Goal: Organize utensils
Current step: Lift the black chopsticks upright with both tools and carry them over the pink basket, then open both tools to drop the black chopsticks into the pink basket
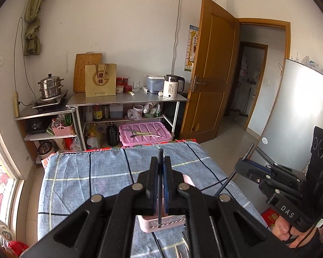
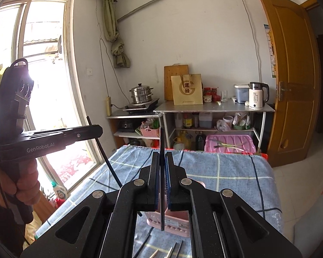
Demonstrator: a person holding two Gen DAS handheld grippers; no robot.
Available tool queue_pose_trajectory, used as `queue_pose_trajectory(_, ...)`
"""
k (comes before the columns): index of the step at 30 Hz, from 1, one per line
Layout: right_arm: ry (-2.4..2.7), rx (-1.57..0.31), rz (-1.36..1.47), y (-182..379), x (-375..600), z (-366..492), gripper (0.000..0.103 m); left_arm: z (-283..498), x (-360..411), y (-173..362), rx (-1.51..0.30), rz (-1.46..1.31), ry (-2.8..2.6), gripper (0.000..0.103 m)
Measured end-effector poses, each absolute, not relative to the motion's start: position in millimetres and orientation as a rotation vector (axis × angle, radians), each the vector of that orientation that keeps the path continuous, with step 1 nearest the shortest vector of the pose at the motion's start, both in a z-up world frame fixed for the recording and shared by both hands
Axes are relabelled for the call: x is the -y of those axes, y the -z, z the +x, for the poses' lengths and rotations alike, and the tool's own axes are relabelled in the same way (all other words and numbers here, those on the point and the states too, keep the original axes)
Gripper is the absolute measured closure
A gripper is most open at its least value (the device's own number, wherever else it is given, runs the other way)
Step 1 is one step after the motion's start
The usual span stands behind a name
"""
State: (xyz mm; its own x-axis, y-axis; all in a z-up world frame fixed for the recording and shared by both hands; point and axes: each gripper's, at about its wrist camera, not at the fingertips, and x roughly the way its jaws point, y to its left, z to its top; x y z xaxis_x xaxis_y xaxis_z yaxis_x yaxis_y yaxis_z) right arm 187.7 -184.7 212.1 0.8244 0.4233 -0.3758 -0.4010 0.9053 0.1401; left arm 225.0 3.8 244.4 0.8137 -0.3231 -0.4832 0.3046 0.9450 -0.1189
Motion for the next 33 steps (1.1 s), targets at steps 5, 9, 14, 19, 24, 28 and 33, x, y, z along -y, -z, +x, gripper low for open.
queue_pose_trajectory(5,-0.435,-0.389,0.067,-218.0,177.2,211.0,0.098,251.2,-5.4,-242.0,-0.526,-0.062,0.324,0.099)
queue_pose_trajectory(9,-0.443,-0.399,0.094,-212.2,172.3,228.2,0.098,269.3,-7.6,-224.8,-0.554,-0.082,0.316,0.099)
queue_pose_trajectory(14,-0.448,-0.466,0.094,-183.2,163.6,247.0,0.098,286.6,-10.7,-195.5,-0.61,-0.106,0.308,0.099)
queue_pose_trajectory(19,-0.439,-0.552,0.089,-152.1,162.4,265.1,0.098,296.6,-11.3,-168.2,-0.662,-0.114,0.305,0.098)
queue_pose_trajectory(24,-0.446,-0.61,0.098,-136.9,165.5,273.3,0.098,298.0,-14.9,-158.5,-0.674,-0.123,0.291,0.097)
queue_pose_trajectory(28,-0.44,-0.598,0.094,-140.1,169.1,267.6,0.088,289.4,-20.3,-165.9,-0.634,-0.126,0.278,0.067)
queue_pose_trajectory(33,-0.429,-0.547,0.095,-152.9,178.0,249.7,0.085,264.1,-26.7,-178.9,-0.565,-0.102,0.253,0.064)
